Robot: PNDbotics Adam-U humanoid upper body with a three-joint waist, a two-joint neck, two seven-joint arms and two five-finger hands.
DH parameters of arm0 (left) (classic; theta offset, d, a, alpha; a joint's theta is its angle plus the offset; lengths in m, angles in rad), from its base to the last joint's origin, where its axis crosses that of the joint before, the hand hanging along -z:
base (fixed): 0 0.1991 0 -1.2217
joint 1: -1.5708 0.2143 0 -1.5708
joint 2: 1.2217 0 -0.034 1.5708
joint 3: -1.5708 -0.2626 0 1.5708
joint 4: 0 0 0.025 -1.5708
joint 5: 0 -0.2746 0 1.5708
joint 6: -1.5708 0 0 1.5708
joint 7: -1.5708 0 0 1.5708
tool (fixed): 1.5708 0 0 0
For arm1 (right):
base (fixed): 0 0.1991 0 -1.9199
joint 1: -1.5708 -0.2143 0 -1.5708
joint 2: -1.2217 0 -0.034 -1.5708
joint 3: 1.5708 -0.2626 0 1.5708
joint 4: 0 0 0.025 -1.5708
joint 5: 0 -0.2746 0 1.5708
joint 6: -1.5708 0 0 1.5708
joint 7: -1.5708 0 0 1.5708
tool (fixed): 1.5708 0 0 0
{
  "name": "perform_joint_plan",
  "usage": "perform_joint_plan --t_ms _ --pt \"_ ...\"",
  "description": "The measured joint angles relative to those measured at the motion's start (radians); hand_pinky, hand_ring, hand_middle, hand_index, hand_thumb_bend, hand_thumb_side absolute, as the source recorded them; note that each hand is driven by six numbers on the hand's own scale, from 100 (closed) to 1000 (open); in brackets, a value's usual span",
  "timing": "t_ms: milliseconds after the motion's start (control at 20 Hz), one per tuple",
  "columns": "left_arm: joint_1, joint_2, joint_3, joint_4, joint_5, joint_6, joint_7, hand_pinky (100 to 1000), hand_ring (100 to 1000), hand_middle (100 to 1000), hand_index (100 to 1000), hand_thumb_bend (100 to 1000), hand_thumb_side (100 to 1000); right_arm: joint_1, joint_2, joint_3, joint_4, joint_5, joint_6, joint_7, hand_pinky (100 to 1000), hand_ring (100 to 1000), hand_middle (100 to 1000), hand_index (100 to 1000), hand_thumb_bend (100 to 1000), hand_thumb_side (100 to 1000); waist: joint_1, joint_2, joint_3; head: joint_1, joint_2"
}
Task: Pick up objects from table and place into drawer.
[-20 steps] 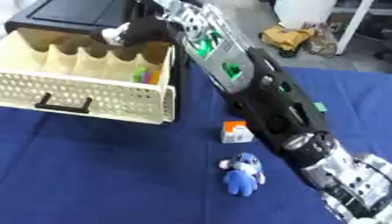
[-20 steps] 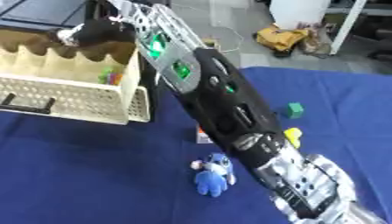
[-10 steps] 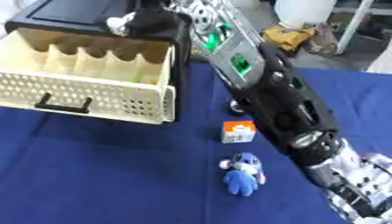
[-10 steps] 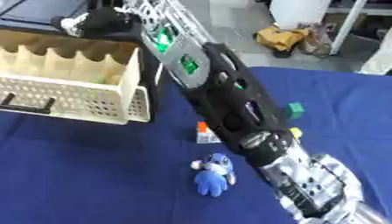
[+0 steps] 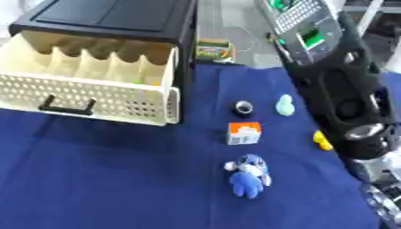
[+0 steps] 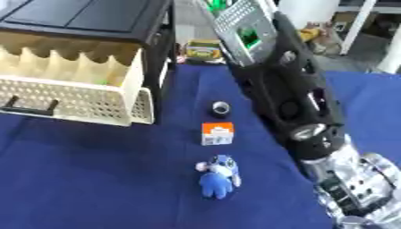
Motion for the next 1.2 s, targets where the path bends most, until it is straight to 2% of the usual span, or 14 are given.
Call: perform_joint_plan --t_ms 250,400,450,500,750,1000,1200 --pt "0.006 0.008 0.004 0.000 -0.001 0.002 0.002 100 100 100 679 211 1000 0.093 -0.098 -0.044 -0.121 -0.075 0.018 -0.060 395 470 403 628 452 396 0.009 -0.008 -0.018 0.023 0.007" --pt "0.013 0.008 0.005 0.000 -0.002 0.004 0.003 100 100 100 680 207 1000 0.159 -0.161 -0.079 -0.195 -0.119 0.014 -0.103 449 497 426 637 454 406 0.015 -0.012 -0.029 0.041 0.014" --pt "0.013 0.009 0.005 0.000 -0.002 0.004 0.004 100 100 100 682 205 1000 0.182 -0.182 -0.092 -0.219 -0.134 0.007 -0.118 469 509 436 639 425 400 0.017 -0.012 -0.033 0.047 0.015" --pt "0.014 0.010 0.005 0.000 -0.003 0.005 0.004 100 100 100 684 204 1000 0.205 -0.201 -0.107 -0.243 -0.147 -0.002 -0.133 497 526 453 644 361 380 0.019 -0.012 -0.037 0.053 0.015" --pt "0.023 0.017 0.006 0.000 -0.010 0.008 0.003 100 100 100 700 183 1000 0.324 -0.266 -0.200 -0.352 -0.182 -0.063 -0.208 537 558 482 651 258 366 0.030 -0.016 -0.057 0.074 0.019" --pt "0.030 0.026 0.006 0.000 -0.018 0.012 0.002 131 100 103 719 139 1000 0.439 -0.304 -0.273 -0.378 -0.199 -0.138 -0.285 559 572 496 658 284 381 0.039 -0.016 -0.072 0.091 0.023" --pt "0.035 0.035 0.008 0.000 -0.020 0.015 0.000 180 100 134 724 100 1000 0.534 -0.317 -0.317 -0.380 -0.220 -0.199 -0.346 550 574 502 664 254 380 0.048 -0.015 -0.080 0.101 0.024"
